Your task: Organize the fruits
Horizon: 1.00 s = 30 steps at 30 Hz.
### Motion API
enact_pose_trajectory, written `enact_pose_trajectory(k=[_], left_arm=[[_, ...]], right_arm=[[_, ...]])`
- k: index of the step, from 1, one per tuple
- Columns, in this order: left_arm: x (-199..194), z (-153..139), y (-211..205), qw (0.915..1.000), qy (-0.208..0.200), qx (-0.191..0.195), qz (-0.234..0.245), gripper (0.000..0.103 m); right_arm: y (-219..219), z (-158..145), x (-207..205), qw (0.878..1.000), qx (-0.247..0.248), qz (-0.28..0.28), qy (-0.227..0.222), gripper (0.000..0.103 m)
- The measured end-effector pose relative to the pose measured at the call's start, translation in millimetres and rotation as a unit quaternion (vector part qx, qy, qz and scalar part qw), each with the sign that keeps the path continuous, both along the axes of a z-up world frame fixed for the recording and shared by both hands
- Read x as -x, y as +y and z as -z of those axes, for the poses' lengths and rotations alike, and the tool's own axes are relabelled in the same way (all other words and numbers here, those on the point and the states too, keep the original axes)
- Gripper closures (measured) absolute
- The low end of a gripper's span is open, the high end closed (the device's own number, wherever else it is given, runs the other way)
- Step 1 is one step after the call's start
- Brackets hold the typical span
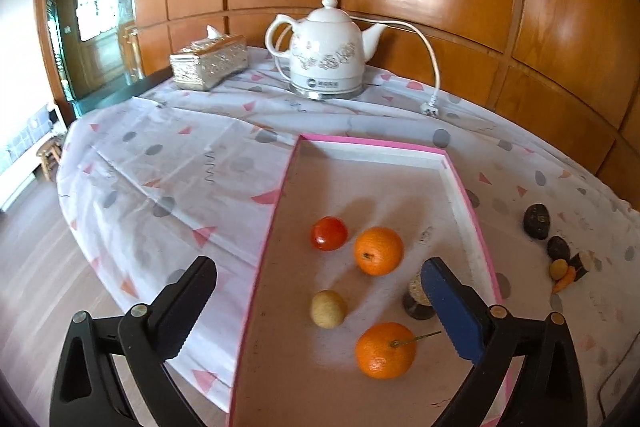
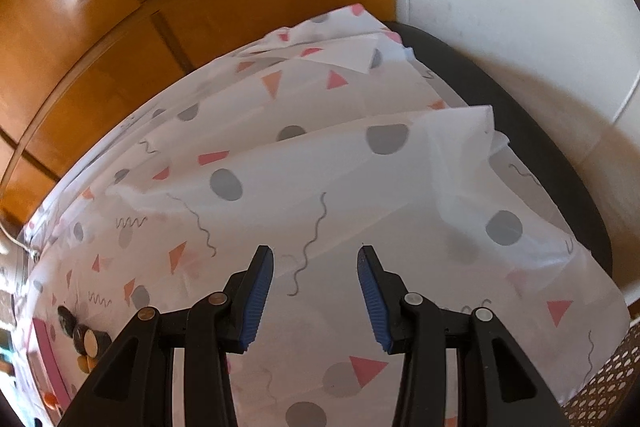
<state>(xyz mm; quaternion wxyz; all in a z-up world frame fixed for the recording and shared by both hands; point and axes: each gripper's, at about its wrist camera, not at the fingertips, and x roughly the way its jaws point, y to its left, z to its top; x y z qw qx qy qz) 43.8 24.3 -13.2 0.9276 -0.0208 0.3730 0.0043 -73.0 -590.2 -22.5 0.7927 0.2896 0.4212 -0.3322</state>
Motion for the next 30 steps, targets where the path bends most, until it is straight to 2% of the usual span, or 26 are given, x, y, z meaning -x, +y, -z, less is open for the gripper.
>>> enact_pose_trajectory(k=[5,13,23,30], left_arm=[[5,0,4,0.9998,-0.018,-0.007,-0.008,0.0],[17,-11,-7,0.9947,-0.082,-0.061,0.0,0.0],[18,-10,-4,0.999,-0.036,-0.003,0.028,0.0],[19,-12,-2,0.9989,-0.038,-0.003,0.028,0.0]], right_arm=[[4,0,-4,1.0,0.005,-0.014,0.001,0.059],[16,2,-15,0.999,0.008,-0.051,0.006,0.059],[28,4,-23,0.997,0.011,-0.082,0.008,0.059],[32,5,-27,0.995,0.009,-0.095,0.011,0.059]])
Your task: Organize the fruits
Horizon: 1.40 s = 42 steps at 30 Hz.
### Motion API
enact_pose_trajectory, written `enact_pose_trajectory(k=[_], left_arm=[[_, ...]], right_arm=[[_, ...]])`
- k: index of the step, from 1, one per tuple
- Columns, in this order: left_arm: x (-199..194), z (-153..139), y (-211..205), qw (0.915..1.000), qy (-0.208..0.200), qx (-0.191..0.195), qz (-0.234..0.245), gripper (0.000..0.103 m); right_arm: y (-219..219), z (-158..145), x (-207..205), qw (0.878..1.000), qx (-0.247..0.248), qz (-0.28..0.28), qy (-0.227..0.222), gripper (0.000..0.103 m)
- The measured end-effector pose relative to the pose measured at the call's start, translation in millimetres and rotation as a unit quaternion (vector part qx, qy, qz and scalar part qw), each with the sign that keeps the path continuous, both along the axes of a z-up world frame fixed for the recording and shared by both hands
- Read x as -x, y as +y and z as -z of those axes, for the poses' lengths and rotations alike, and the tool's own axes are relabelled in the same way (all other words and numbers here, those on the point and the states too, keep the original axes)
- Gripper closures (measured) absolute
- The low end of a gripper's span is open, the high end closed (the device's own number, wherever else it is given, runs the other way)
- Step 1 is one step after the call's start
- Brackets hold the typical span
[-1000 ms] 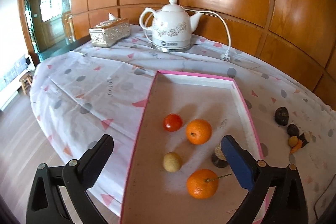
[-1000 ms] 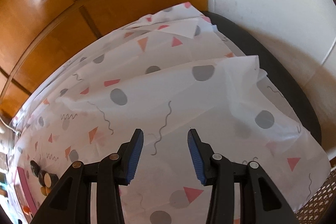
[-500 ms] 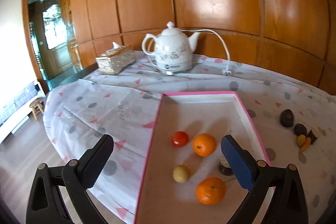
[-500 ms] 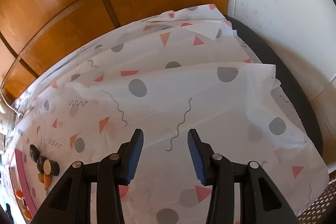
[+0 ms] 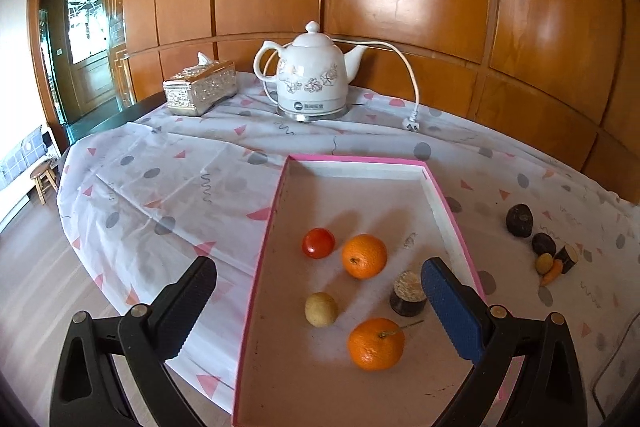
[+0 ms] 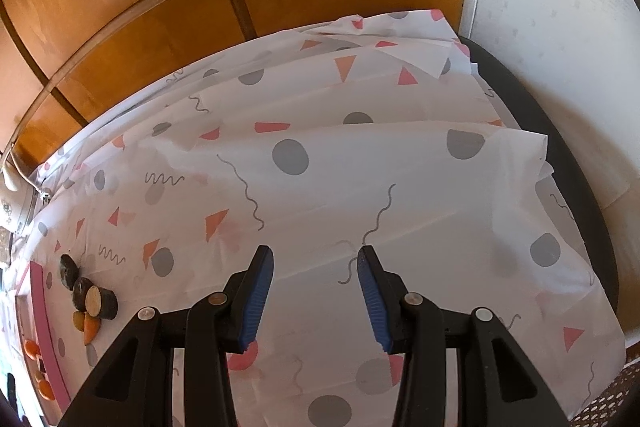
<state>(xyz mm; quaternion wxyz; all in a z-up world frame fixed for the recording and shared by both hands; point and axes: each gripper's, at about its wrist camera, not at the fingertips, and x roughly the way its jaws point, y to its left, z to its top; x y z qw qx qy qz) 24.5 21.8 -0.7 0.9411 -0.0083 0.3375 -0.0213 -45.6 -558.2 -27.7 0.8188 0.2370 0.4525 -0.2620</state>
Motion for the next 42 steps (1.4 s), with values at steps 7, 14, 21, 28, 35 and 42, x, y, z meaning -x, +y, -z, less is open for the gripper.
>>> enact_pose_trajectory(k=[7,14,21,28,35,42], left_arm=[[-5,-3,26,0.9991,-0.002,0.028,-0.032,0.0],[-7,4,36,0.9988,0.01,0.03,-0.038,0.0],[-7,7,34,0.9988,0.013,0.036,-0.03,0.0],[-8,7,37,0.9983,0.017,0.049,-0.027,0.0],[-10,7,42,0.9975,0.018,0.061,-0.031,0.0],[-14,13,47,0.9967,0.031,0.066,-0.035,0.0]], right_arm=[[18,-2,-11,0.998,-0.009,-0.056,-0.013,0.059],[58,-1,-33,0.987,-0.022,-0.157,-0.016,0.059],[117,5,-55,0.966,-0.019,-0.257,0.006,0.059],[165,14,-79,0.952,-0.03,-0.303,0.013,0.059],[197,17,-101,0.949,-0.032,-0.315,0.001,0.059],[224,35,-100,0.941,-0.076,-0.328,0.01,0.061]])
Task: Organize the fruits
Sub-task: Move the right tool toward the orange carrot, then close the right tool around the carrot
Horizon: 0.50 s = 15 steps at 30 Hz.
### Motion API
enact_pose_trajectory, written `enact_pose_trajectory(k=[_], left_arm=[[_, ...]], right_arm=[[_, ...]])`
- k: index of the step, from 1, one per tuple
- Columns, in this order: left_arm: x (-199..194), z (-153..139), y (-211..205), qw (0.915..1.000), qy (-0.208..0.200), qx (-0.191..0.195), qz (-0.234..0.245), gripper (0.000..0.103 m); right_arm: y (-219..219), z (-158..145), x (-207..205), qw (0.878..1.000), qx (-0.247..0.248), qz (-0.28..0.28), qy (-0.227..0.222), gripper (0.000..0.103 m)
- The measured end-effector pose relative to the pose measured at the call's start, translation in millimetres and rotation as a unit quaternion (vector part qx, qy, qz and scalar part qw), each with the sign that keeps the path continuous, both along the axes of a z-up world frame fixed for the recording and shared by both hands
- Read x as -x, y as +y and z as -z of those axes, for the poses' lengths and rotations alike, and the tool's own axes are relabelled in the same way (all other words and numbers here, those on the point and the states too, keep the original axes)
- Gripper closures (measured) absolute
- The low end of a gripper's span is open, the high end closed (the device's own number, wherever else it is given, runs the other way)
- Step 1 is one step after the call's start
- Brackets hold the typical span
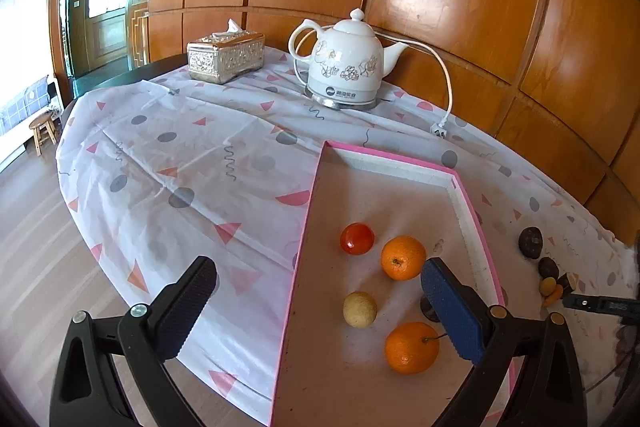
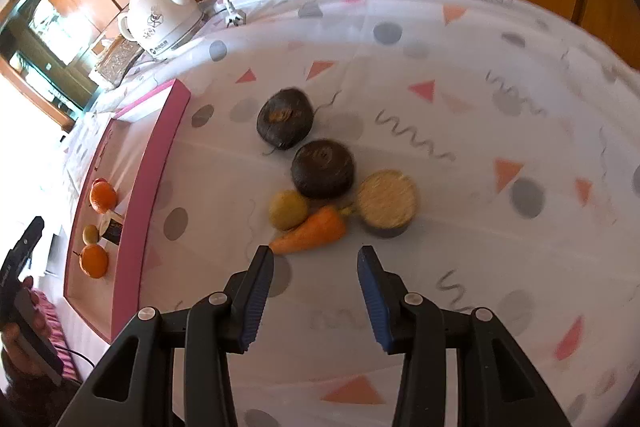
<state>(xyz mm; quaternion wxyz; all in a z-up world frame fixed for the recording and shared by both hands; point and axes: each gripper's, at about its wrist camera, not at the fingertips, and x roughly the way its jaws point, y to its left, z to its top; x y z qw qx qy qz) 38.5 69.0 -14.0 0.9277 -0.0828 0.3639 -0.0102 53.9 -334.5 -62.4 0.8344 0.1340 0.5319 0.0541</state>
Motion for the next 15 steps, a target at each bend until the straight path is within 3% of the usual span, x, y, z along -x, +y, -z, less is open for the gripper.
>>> enact_pose_trajectory(k=[8,15], left_arm=[[-3,7,4,0.9998,0.015,-0.005,-0.008,0.0],[-1,5,0,0.9997,0.015,-0.02,-0.001,0.0]], right_arm=[[-1,18,-15,0.998,-0.021,0.062,-0.013,0.068],[8,16,-21,0.999,-0.004,0.045,-0.028,0.072]])
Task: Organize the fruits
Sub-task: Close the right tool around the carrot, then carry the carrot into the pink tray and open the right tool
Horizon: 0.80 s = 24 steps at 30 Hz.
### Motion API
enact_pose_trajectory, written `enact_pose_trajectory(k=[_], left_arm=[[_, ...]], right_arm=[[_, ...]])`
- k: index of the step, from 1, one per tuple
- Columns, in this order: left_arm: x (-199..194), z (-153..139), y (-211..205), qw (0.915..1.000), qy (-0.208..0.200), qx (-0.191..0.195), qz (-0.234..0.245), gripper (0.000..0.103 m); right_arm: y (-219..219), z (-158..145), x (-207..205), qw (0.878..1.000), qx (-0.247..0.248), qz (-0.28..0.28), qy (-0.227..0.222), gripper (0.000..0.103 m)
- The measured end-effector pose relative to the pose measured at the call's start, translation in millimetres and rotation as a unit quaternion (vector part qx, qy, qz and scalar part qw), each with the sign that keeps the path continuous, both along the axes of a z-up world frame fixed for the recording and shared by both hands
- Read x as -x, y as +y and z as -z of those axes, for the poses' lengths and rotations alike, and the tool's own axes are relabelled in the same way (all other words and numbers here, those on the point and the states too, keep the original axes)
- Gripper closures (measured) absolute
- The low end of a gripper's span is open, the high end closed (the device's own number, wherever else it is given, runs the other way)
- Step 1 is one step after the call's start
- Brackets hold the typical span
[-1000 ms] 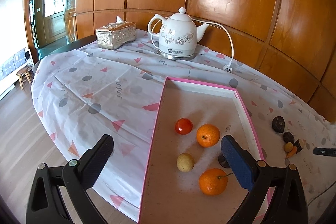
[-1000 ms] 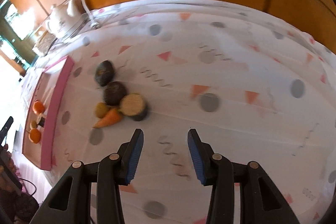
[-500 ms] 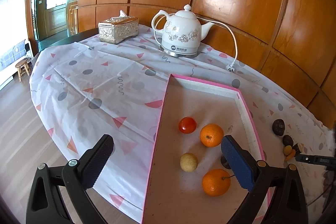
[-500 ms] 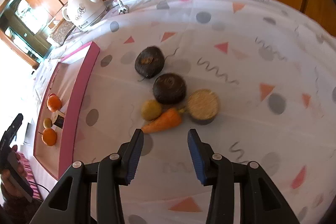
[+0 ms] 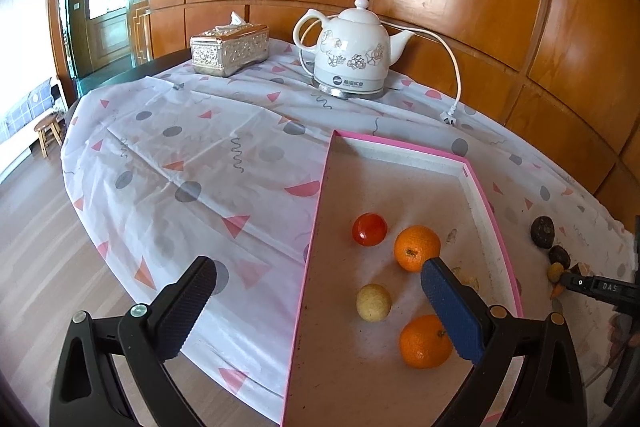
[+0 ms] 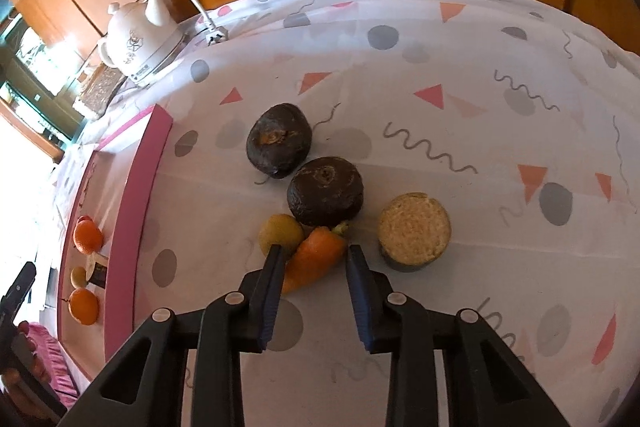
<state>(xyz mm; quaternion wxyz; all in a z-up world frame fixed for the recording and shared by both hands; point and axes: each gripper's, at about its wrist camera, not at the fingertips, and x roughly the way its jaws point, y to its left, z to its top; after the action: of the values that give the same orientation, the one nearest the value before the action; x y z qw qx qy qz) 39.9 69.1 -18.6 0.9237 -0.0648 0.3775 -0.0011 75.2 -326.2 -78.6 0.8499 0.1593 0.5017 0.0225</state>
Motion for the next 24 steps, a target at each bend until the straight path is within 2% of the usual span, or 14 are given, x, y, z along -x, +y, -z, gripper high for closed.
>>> enact_pose_trajectory(k=[5,9,12,24], left_arm=[[2,-5,1,1.0,-0.006,-0.005,0.003,0.0],[2,-5,1,0.9999,-0.005,-0.01,0.003,0.0],[2,-5,1,0.9999,-0.001,-0.011,0.003,0.0],[2,-4,9,0.9999,0.001,-0.01,-0.007,0.0]], right_arm=[[-1,-3,6,1.0,-0.002,-0.004,-0.011,0.075],[4,-14,19,0.999,0.011,-0.019,-0.025,0.08],[8,-21,28,0.999,0.016,-0.03,-0.033,0.08],[54,-51,37,0.993,0.023,-0.092,-0.075,0.082]])
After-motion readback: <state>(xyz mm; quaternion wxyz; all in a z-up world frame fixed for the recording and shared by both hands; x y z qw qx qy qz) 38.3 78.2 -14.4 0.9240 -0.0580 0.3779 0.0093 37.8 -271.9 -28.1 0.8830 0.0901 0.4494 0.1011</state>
